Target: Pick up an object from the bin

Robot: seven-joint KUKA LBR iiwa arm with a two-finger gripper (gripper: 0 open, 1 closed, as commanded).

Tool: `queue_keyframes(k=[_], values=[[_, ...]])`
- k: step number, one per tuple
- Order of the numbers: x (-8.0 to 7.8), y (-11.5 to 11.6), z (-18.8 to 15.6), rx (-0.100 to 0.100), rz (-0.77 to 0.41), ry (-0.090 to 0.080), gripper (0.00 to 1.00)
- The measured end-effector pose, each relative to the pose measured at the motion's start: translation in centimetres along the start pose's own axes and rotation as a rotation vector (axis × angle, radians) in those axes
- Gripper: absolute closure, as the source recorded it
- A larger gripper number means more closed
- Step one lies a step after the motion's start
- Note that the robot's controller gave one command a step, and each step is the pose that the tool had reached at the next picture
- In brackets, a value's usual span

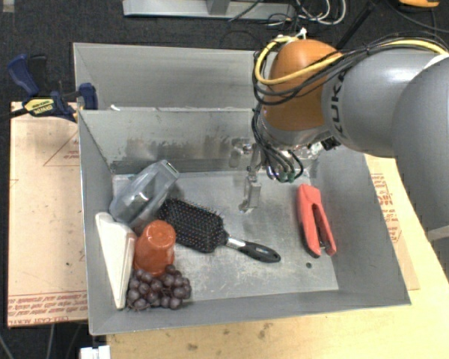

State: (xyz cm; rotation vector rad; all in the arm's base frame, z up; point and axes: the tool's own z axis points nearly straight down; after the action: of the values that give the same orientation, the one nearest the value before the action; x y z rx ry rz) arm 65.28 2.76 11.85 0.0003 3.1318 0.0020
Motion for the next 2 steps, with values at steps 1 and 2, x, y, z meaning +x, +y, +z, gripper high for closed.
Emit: queue_keyframes(k=[1,2], values=[[0.9,2.4,3.7,0.000,-0.148,0.011,0.00],[1.8,5.0,3.8,0.000,-0.176,0.009,0.00]])
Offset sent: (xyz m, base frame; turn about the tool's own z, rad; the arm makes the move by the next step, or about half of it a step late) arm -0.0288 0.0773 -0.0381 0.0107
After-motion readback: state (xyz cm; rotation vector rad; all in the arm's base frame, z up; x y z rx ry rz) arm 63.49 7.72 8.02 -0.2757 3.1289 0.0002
